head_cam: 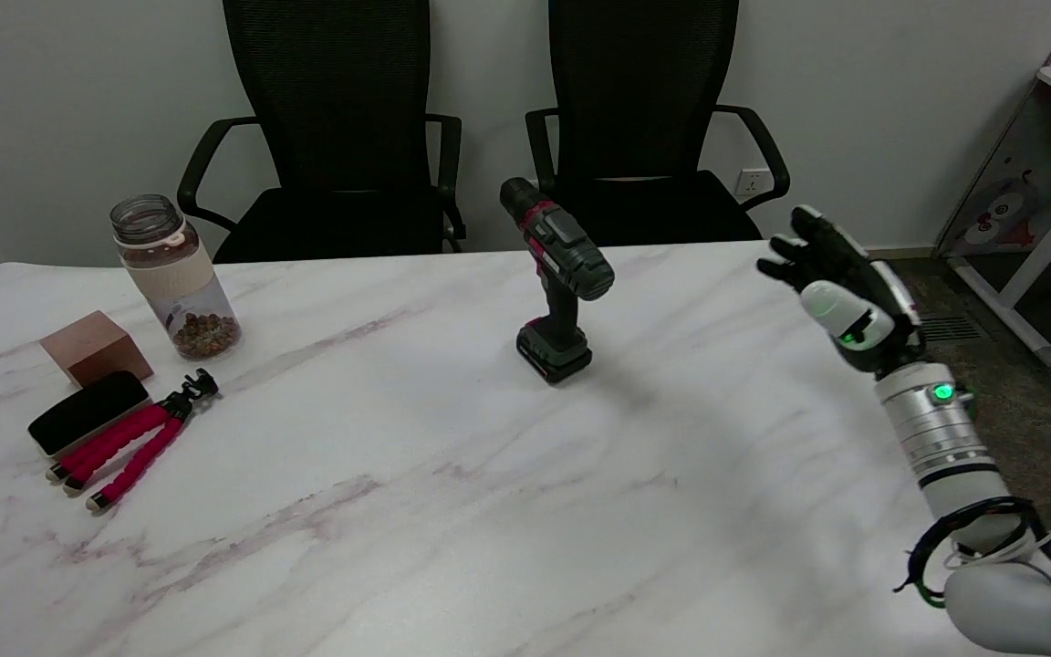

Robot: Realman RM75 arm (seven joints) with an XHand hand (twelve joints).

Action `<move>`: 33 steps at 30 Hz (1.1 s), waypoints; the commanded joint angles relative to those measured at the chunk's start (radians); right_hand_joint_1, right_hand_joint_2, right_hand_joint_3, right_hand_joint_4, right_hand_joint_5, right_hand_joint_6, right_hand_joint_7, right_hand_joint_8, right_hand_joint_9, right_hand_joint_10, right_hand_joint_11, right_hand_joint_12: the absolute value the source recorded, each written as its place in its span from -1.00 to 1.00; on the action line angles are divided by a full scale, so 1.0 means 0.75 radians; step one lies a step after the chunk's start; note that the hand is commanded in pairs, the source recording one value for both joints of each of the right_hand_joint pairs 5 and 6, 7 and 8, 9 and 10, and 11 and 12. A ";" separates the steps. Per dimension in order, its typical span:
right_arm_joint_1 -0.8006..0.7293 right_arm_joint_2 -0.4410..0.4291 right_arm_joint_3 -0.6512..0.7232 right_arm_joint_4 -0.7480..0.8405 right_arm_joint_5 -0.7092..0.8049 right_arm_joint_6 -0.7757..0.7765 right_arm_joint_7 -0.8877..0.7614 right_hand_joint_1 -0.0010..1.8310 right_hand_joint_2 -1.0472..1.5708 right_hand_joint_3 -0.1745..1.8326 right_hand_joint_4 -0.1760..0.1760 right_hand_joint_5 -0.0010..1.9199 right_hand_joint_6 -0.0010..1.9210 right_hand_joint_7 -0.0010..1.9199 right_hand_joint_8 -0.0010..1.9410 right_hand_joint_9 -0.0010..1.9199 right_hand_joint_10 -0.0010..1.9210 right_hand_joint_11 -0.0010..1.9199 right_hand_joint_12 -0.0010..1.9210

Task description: Pick up the power screwdriver.

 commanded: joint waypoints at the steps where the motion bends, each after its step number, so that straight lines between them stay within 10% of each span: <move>1: 0.185 -0.336 -0.111 0.097 -0.234 -0.267 -0.023 -0.12 -0.19 -0.34 -0.78 -0.93 -0.93 -0.93 -0.93 -0.68 -0.68 -0.51 -0.51; 33: 0.747 -0.779 -0.393 0.830 -0.227 -0.267 -0.001 -0.10 -0.29 -0.15 -0.11 -0.97 -0.97 -0.97 -0.97 -0.76 -0.76 -0.79 -0.79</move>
